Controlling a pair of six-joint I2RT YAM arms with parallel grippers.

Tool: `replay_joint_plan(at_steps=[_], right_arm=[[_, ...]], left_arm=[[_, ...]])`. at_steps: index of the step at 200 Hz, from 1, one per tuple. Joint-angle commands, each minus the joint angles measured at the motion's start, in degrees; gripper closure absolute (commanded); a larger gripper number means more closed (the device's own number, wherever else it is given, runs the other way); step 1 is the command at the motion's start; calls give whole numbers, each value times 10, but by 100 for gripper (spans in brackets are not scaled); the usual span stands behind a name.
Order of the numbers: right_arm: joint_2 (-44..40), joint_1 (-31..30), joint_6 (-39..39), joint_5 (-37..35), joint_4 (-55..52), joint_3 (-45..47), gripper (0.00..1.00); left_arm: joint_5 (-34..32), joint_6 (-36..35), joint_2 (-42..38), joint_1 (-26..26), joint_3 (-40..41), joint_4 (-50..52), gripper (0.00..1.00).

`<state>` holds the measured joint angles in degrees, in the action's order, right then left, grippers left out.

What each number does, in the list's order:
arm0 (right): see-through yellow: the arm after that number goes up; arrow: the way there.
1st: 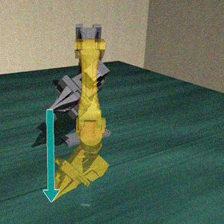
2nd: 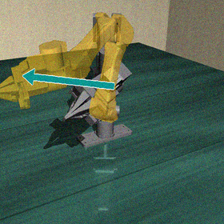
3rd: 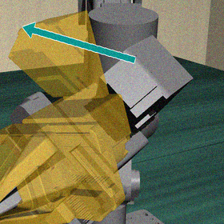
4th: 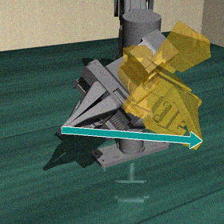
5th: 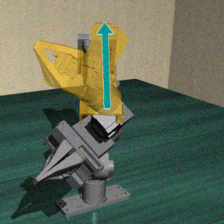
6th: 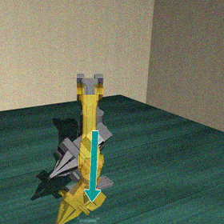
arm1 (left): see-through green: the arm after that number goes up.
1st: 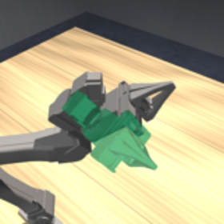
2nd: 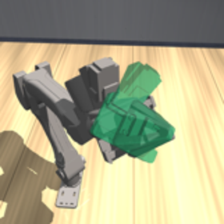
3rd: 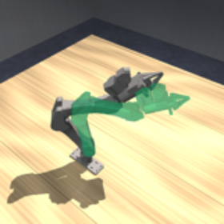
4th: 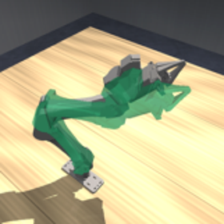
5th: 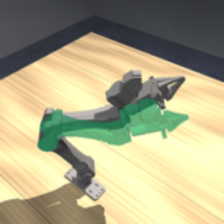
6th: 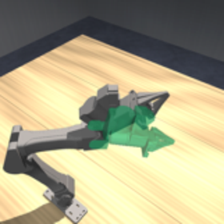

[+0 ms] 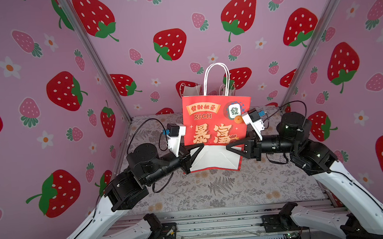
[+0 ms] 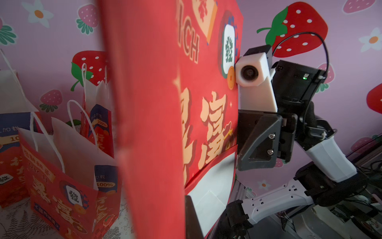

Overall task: Put away the paper bag
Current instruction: Press the paper bag, then place the paper bag at the center of the board.

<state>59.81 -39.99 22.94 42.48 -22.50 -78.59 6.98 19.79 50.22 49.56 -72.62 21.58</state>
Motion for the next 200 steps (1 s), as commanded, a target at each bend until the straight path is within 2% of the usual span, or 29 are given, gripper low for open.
replay_joint_plan(at_steps=[1,12,33,56,97,129,141,175,186,200], right_arm=[[1,-2,4,13,11,-10,66],[3,-3,5,5,9,-10,54],[-6,-3,0,-39,-4,-12,21],[-24,-2,-16,-93,-27,-11,0],[-45,1,-31,-140,-50,-9,1],[-57,1,-40,-158,-69,-10,1],[-62,2,-44,-162,-74,-10,1],[-72,5,-56,-175,-94,-10,1],[-72,6,-63,-183,-104,-10,1],[-92,9,-73,-196,-118,-12,1]], left_arm=[[-42,5,-7,0,-8,22,100],[-55,7,-7,0,-16,41,100],[-86,10,-11,1,-39,99,100],[-141,20,-21,0,-74,196,100],[-280,72,-11,0,-138,428,100],[-351,96,14,-16,-145,537,100],[-324,87,19,-54,-135,533,100],[-91,16,48,-251,-106,493,100],[-42,-10,66,-310,-102,500,100],[4,-34,86,-360,-100,505,100]])
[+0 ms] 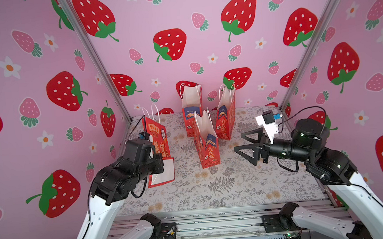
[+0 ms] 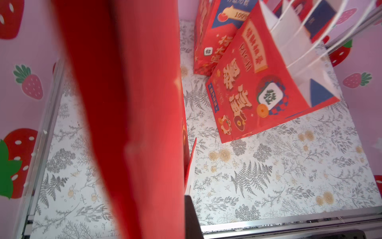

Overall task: Put away the paper bag
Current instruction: Place the paper bag at the center of the board.

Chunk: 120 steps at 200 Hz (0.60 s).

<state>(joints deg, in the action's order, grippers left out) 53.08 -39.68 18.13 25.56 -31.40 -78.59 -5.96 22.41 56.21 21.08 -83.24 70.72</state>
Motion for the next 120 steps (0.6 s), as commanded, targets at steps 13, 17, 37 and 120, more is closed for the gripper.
replay_joint_plan(at_steps=[13,17,37,120], right_arm=[[-30,9,-32,-37,-38,-10,1],[-33,9,-34,-39,-39,-9,1],[-40,13,-38,-42,-39,-3,1],[-52,23,-55,-49,-62,1,1]], left_arm=[[195,-75,40,-105,9,11,100],[213,-78,43,-113,10,9,100],[289,-93,54,-132,21,-14,100],[382,-170,116,-282,151,-50,100]])
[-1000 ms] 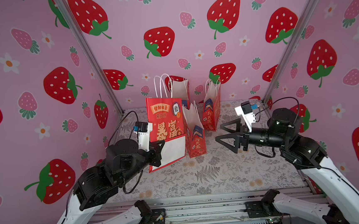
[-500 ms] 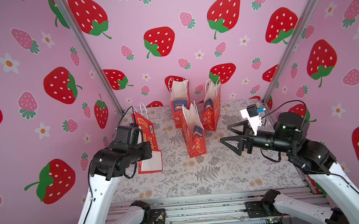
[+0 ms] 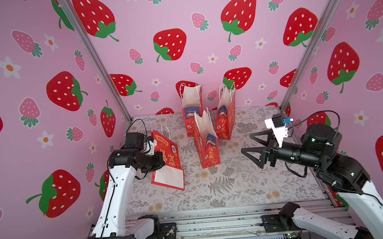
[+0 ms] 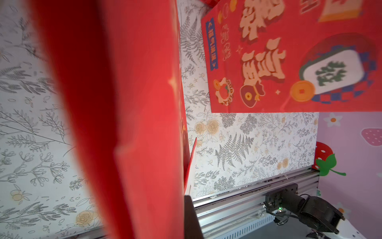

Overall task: Put away the paper bag
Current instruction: Place the paper bag at the center of the board.

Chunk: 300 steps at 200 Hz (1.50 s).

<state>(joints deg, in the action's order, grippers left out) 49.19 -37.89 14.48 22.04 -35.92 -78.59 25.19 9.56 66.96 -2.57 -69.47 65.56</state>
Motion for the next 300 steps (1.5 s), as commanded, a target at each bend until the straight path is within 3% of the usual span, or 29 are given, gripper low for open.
replay_joint_plan(at_steps=[1,73,197,220,225,261,300], right_arm=[[-13,5,-18,-14,-16,2,1],[-12,14,-15,3,-11,5,1],[6,18,-16,3,-2,12,1],[14,19,-15,7,4,16,1],[16,19,-15,8,5,15,1],[23,20,-16,9,5,16,1],[19,23,-15,3,8,21,1]], left_arm=[[70,-43,9,-47,13,3,100],[-31,-38,87,-67,19,-20,100],[-301,-30,254,-84,30,-54,100],[-345,-33,260,-87,37,-70,95],[-352,-35,261,-88,37,-72,90],[-383,-39,274,-88,25,-78,74],[-402,-36,285,-88,8,-73,64]])
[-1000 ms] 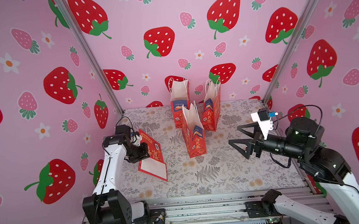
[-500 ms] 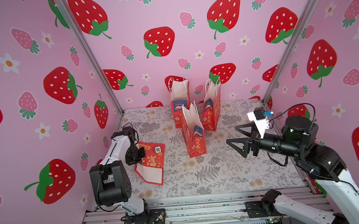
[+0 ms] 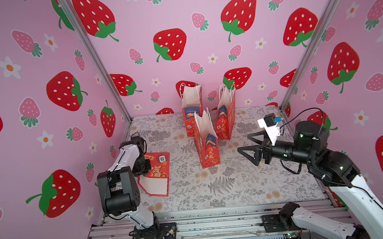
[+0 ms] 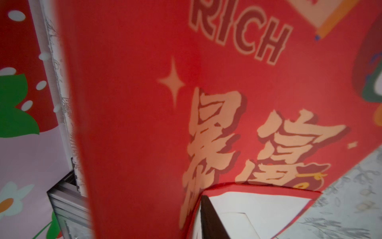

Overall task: Put away the paper bag
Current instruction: Place the paper bag at the center of the board.

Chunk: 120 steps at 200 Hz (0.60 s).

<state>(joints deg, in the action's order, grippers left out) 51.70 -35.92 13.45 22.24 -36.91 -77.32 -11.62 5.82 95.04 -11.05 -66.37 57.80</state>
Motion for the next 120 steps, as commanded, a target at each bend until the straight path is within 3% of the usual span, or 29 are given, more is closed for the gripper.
replay_joint_plan(at_steps=[1,14,24,29,52,56,77,120], right_arm=[[-7,4,-5,1,19,8,1],[-6,5,-4,2,20,9,1],[-4,5,-3,4,20,9,1],[-4,5,-3,4,20,9,1],[-3,5,-2,4,21,9,1],[-4,5,-2,4,20,9,1],[-6,6,-2,3,20,10,1],[-3,8,0,0,24,15,1]], left_arm=[[-35,1,4,-3,-24,5,63],[-40,0,4,-3,-21,1,41],[-39,-1,4,-3,-20,-2,36],[-40,0,4,-3,-20,-3,28],[-44,-1,0,-3,-26,-4,24],[-45,-2,-1,-3,-29,-4,18],[-49,-1,-17,-2,-41,-3,8],[-1,15,-84,30,-92,16,7]])
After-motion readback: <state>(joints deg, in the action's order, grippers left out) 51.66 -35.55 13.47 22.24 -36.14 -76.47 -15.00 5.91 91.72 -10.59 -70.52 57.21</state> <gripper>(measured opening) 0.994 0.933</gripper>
